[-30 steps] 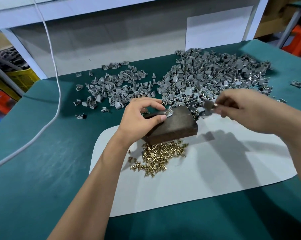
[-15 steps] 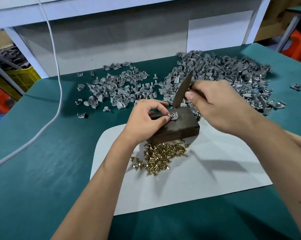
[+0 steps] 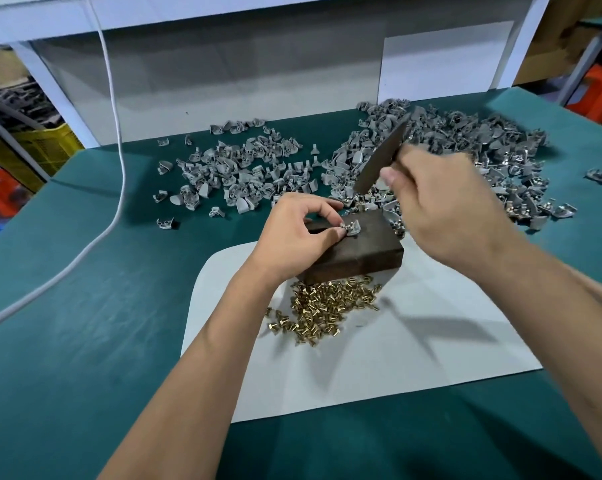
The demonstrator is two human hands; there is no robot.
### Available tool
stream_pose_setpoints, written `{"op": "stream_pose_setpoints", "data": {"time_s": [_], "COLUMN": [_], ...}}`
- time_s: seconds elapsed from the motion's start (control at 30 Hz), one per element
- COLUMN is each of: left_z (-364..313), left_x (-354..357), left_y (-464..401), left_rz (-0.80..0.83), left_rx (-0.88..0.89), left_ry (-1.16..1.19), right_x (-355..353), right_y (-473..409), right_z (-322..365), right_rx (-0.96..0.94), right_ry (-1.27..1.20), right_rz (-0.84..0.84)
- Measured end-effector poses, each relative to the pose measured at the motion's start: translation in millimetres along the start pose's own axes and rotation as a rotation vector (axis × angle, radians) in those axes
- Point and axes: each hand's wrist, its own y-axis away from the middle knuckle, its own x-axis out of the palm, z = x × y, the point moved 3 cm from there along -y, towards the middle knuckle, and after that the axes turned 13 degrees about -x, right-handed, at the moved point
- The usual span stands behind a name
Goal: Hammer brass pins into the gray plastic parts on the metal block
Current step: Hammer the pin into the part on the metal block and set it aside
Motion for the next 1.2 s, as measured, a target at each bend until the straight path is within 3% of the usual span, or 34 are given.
{"op": "stream_pose_setpoints", "data": {"time_s": [0.13,0.3,0.43,0.6,0.73,0.9,1.03,1.1,1.2], "left_z": [-2.8,-0.2,-0.9,-0.6,-1.3,-0.9,-1.6,-2.3,-2.5], "left_x": [-1.5,-1.2,-0.4,-1.0,-0.1,-1.3,-0.6,-1.1,-1.6], "left_y": [3.2,0.2,1.9,0.8,3.6,2.4,3.8,4.6,2.8], "left_rz": [0.003,0.005,0.024,0.013,0.024,0.027,0.026,0.025,0.036], "left_rx": [-0.005,-0.022,-0.028,-0.026,-0.048,-0.050,-0.066,-0.067,-0.061], "left_ry": [0.018,0.020,0.055,0.022,0.063,0.059,0.072,0.061,0.065], "right_x": [10.2,-5.8,10.1,-3.5,13.1,-3.1,12.5,0.3,-5.4], "right_y": [-6.1,-6.7,-1.4,-4.5,-0.4,0.1,2.9,-3.4,-2.1], "right_z": [1.9,2.3,10.8,12.5,12.7,8.9,12.3,7.3,11.0], "right_rx": [0.019,-0.005,-0.027,-0.096,-0.055,-0.076,-0.027,-0.036,-0.070], "right_ry": [0.145,0.076,0.154,0.120,0.139,0.096,0.130,0.165,0.073], "right_rz": [0.298,0.001,0.265,-0.017,0.240,-0.003,0.244,0.199,-0.022]}}
